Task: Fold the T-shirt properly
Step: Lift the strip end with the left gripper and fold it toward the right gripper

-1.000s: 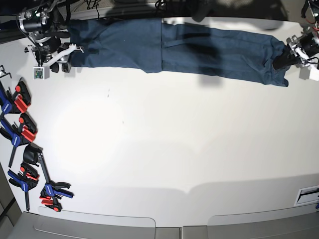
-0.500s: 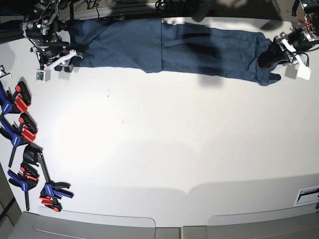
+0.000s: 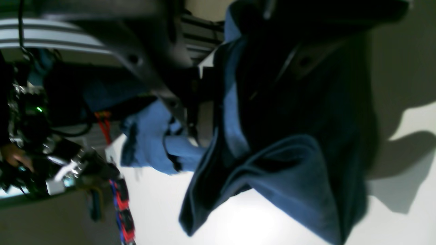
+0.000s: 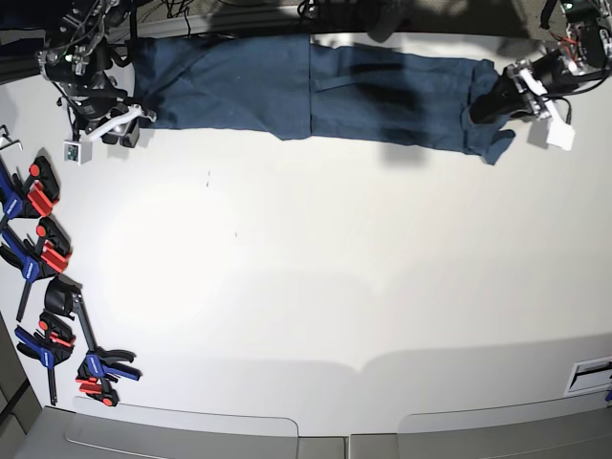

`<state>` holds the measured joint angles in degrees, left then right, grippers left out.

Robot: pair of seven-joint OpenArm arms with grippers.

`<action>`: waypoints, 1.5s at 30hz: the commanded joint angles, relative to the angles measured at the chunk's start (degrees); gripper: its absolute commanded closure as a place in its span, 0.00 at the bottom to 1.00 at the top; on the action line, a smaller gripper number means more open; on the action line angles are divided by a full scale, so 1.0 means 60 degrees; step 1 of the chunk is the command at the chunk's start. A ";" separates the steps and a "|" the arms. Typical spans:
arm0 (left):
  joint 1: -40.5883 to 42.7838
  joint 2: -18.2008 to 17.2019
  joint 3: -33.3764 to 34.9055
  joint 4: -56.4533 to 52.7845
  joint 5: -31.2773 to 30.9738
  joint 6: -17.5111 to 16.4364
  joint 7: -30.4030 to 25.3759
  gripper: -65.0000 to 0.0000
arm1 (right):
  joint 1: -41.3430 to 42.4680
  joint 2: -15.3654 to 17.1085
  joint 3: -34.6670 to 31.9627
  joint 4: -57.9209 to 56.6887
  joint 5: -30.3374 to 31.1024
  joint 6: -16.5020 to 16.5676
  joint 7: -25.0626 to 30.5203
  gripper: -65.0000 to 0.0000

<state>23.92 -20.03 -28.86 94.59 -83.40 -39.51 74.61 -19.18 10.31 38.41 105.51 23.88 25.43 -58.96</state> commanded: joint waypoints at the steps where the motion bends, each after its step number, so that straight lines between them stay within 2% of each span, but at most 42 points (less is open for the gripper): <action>1: -0.0022 -0.0127 0.0193 0.0175 -0.0267 -0.0082 -0.0080 1.00 | 0.0047 0.0135 0.0058 0.0142 0.0095 -0.0025 0.0189 0.68; 8: -0.0182 -0.0062 0.2065 0.0175 -0.0267 -0.0082 -0.0168 1.00 | 0.0047 0.0135 0.0058 0.0142 0.0091 -0.0025 0.0186 0.68; 21: -0.1031 0.0882 0.4320 0.0175 -0.0267 -0.0082 -0.0171 1.00 | 0.0047 0.0135 0.0058 0.0142 0.0095 -0.0025 0.0182 0.68; 27: -0.1220 0.1111 0.4659 0.0175 -0.0248 -0.0082 -0.0437 1.00 | 0.0047 0.0135 0.0058 0.0142 0.0095 -0.0025 0.0182 0.68; 38: -0.1213 0.1111 0.4659 0.0175 -0.0259 -0.0082 -0.0433 1.00 | 0.0047 0.0131 0.0058 0.0142 0.0095 -0.0025 0.0186 0.68; 39: -0.1213 0.1111 0.4659 0.0175 -0.0267 -0.0082 -0.0433 0.97 | 0.0047 0.0131 0.0058 0.0142 0.0098 -0.0029 0.0186 0.68; 42: -0.1213 0.1111 0.4659 0.0175 -0.0267 -0.0082 -0.0444 0.73 | 0.0047 0.0135 0.0058 0.0142 0.0098 -0.0025 0.0186 0.68; 43: -0.1213 0.1111 0.4659 0.0175 -0.0267 -0.0082 -0.0441 0.69 | 0.0047 0.0131 0.0058 0.0142 0.0098 -0.0025 0.0186 0.68; 45: -0.1213 0.1111 0.4659 0.0175 -0.0267 -0.0082 -0.0441 0.68 | 0.0047 0.0135 0.0058 0.0142 0.0098 -0.0025 0.0186 0.68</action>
<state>16.95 -13.17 -0.80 94.61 -83.20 -39.48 72.44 -19.20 10.33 38.41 105.51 23.86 25.43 -58.96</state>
